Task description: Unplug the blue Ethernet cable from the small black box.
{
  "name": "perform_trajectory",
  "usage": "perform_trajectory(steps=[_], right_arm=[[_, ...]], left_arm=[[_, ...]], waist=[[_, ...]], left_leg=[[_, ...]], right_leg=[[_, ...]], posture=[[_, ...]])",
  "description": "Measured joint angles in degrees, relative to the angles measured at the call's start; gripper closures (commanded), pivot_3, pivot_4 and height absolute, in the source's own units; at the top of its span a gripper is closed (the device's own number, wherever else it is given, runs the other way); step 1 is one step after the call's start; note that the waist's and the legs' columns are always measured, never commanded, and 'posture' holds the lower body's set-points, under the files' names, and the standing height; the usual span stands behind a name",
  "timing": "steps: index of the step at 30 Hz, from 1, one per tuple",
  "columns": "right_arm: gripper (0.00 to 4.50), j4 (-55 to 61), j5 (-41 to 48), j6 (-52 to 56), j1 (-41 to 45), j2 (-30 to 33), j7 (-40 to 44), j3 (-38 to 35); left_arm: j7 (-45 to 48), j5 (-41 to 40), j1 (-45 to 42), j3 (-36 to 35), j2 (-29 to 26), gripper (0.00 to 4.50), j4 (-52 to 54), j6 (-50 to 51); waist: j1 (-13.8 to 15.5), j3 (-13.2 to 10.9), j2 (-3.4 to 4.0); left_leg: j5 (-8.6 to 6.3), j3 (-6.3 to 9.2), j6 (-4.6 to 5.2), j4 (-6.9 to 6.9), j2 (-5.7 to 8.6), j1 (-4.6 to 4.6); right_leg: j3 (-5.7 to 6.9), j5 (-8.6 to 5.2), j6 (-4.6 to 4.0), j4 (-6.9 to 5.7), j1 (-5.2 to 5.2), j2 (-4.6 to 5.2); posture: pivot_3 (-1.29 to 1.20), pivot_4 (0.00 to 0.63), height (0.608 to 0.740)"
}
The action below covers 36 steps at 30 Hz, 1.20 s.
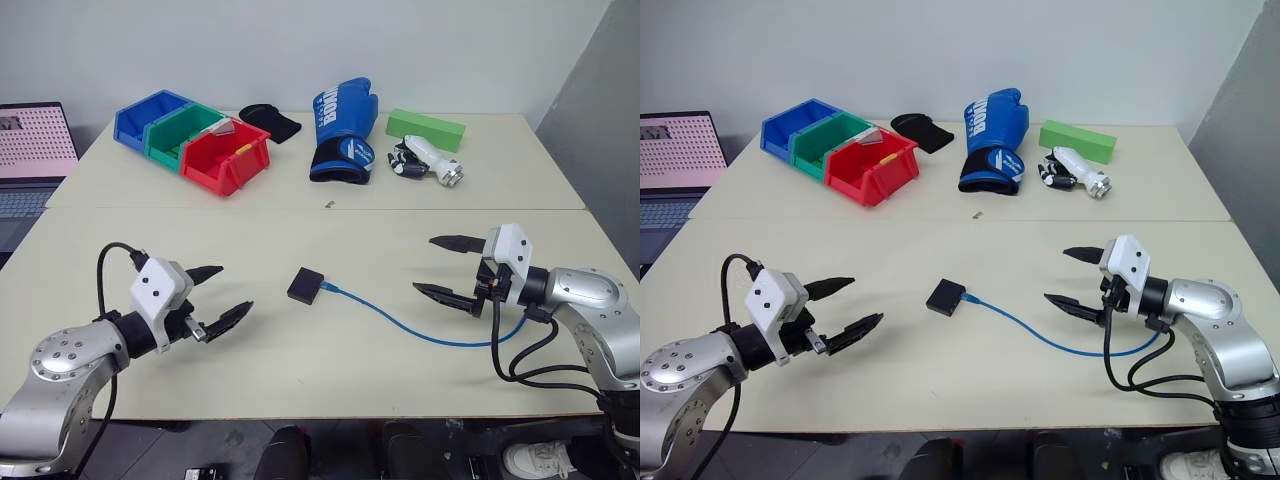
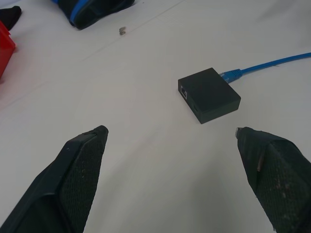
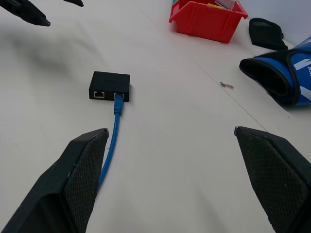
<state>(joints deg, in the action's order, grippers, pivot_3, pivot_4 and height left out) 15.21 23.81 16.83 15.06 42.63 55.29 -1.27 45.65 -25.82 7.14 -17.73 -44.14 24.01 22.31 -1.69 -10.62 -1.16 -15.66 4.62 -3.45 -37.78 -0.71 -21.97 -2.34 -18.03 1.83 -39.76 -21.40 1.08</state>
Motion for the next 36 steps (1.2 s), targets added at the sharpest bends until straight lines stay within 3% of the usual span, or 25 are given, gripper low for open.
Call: perform_trajectory(steps=[15,20,28,36], right_arm=[[0.12,0.0,-0.3,-0.2,0.0,0.0,0.7,0.1],[0.12,0.1,-0.5,0.1,0.2,-1.2,0.1,0.6],[0.12,-0.3,-3.7,3.2,2.3,-7.7,-3.5,8.1],[0.12,-8.7,-12.3,1.4,6.4,-16.3,-6.7,18.9]], left_arm=[[0.1,0.7,2.0,0.0,0.5,0.02,1.4,0.0],[0.1,-1.8,2.1,0.0,0.5,0.02,3.2,4.2],[5.1,-6.6,2.0,-0.1,0.1,0.02,3.8,5.5],[13.8,-8.2,3.4,-0.6,-4.5,0.02,1.8,3.9]], waist=[[0.0,0.0,0.00],[0.0,0.0,0.00],[-0.1,0.0,0.01],[-0.2,-0.1,0.09]], left_leg=[[0.00,0.00,0.00,0.00,0.00,0.00],[0.00,0.01,0.00,0.00,-0.01,0.00],[0.00,0.01,0.00,0.00,-0.02,0.03],[0.00,0.00,-0.01,0.08,0.00,0.00]], right_leg=[[0.00,0.00,0.00,0.01,0.00,0.00],[0.00,0.00,0.00,0.01,0.00,0.00],[0.01,0.00,0.00,-0.01,-0.02,-0.01],[0.04,-0.03,-0.07,-0.01,-0.09,-0.02]], posture=[[0.00,0.150,0.740],[0.00,0.150,0.740],[0.00,0.150,0.740],[0.00,0.150,0.740]])
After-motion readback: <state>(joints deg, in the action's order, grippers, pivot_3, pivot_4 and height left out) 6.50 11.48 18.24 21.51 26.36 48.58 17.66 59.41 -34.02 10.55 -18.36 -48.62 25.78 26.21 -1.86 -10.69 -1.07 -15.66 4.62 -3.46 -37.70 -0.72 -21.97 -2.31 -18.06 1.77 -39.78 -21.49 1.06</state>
